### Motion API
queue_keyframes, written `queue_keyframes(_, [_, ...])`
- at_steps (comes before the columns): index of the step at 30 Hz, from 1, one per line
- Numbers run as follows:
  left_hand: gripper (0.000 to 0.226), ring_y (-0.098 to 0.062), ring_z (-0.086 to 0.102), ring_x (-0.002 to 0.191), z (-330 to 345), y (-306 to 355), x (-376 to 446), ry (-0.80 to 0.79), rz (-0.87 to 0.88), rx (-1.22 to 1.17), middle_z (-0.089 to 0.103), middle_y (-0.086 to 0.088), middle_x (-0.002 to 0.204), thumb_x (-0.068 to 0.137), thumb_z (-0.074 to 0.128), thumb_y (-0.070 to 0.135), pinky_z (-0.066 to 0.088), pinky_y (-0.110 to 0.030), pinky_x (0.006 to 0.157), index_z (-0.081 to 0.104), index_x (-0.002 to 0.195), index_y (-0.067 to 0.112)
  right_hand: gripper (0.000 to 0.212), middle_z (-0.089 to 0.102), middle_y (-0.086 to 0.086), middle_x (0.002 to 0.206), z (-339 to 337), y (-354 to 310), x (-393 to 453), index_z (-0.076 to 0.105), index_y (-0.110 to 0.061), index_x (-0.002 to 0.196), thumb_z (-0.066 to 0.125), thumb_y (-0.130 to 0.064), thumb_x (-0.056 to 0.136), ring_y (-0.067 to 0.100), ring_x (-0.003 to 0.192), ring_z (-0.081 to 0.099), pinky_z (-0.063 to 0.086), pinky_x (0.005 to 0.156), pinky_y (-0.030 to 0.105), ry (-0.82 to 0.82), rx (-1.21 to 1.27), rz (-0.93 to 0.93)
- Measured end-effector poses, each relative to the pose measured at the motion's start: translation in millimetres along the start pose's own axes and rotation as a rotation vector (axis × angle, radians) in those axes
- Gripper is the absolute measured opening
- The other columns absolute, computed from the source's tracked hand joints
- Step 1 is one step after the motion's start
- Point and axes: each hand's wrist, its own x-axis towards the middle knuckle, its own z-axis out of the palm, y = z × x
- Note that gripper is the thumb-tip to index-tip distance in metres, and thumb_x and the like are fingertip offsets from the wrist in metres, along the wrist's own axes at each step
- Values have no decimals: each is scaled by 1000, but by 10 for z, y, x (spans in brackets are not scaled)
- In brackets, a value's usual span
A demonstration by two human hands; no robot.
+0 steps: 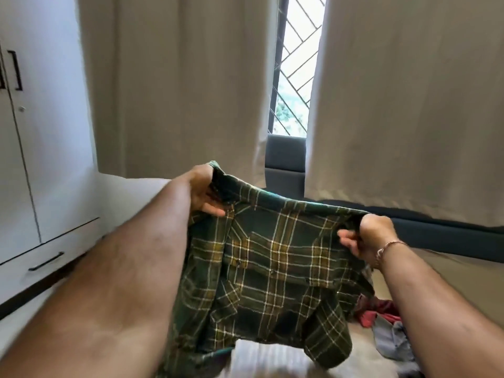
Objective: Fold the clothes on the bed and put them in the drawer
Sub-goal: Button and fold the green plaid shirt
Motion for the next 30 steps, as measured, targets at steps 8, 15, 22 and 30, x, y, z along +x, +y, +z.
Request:
queue_keyframes(8, [38,-13,47,138,380,1203,690,77,772,213,51,10,151,110,47,38,30,-30,119,55,146,44,46,66,18,131,296,-1262,716,46,-29,152,41,-36,107,33,105,72,63,70,53,-146,727,-295])
queue_keyframes(15, [51,-24,43,147,90,1740,356,288,1137,520,41,3,164,93,48,57,33,-49,125,41,140,73,64,72,9,129,-36,-1599,372,65,-23,139,79,-52,84,29,119,70,59,96,48,-126,862,-593])
queue_keyframes(22, [52,-25,45,146,-56,-120,-485,258,1121,638,51,0,157,100,49,48,34,-52,123,44,151,55,46,65,-14,137,-570,-15,-274,70,-46,128,45,-17,103,6,118,63,54,95,35,124,632,-513])
queue_keyframes(30, [56,-39,70,57,-330,-3660,-1769,430,566,1166,74,-13,72,75,51,39,59,-47,51,65,129,40,29,68,5,133,-1609,3089,-1049,62,-34,114,49,-26,90,24,115,68,52,91,33,-371,-1670,-113])
